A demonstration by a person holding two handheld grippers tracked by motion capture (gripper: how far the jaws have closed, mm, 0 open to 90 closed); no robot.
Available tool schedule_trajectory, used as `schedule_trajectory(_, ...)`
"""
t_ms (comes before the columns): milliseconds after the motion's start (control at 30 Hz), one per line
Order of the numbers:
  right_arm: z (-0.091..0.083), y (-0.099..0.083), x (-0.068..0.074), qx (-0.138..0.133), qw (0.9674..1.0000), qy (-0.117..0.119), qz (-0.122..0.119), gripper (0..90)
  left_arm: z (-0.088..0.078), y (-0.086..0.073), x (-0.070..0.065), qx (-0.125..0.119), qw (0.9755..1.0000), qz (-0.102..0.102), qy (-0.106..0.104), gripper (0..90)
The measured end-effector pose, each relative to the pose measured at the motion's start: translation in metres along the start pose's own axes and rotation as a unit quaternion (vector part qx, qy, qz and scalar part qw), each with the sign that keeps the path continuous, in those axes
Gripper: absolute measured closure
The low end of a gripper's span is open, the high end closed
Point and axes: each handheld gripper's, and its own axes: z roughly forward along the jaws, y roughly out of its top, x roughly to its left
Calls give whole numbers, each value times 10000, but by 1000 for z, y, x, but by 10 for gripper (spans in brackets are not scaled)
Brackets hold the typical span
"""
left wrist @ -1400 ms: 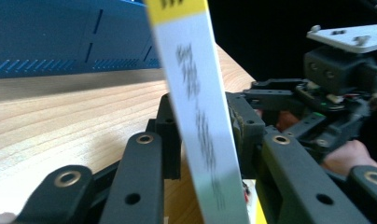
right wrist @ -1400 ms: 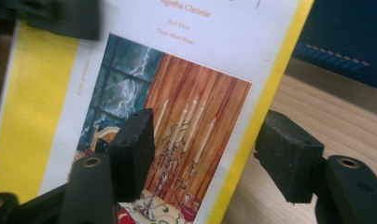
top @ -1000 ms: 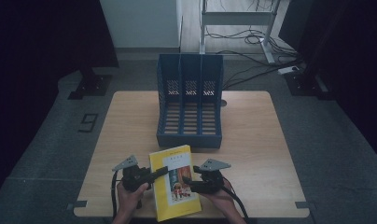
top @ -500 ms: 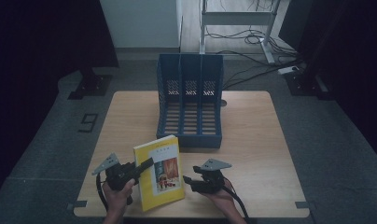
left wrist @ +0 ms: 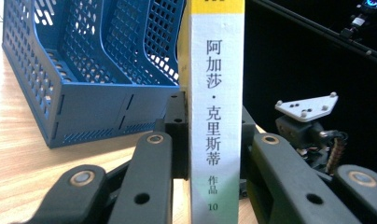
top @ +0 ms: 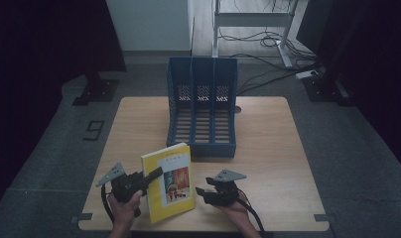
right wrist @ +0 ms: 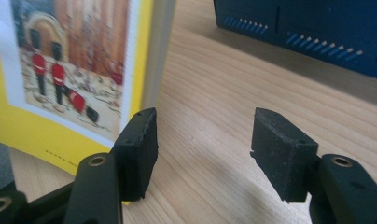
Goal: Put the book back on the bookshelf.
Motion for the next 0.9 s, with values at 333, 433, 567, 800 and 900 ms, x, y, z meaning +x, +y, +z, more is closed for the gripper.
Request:
schedule_trajectory(333,3,-2,-8,261,9994,-242,-24,405,-10,7,4,-179,9998,-85,24,757)
schedule_trajectory(433,6,-3,-11,390,9986,-338,-117,404,-13,10,5,-181,9998,-63,75,757)
schedule_trajectory(567,9,-3,-15,470,9982,-322,-167,401,-16,14,6,-213,9996,-21,180,757)
schedule_trajectory(800,3,-2,-26,505,9977,-377,-245,405,-15,23,1,-287,9991,-38,306,757)
schedule_trajectory(900,-6,-3,-29,417,9978,-453,-252,403,-12,30,-3,-303,9990,-31,316,756)
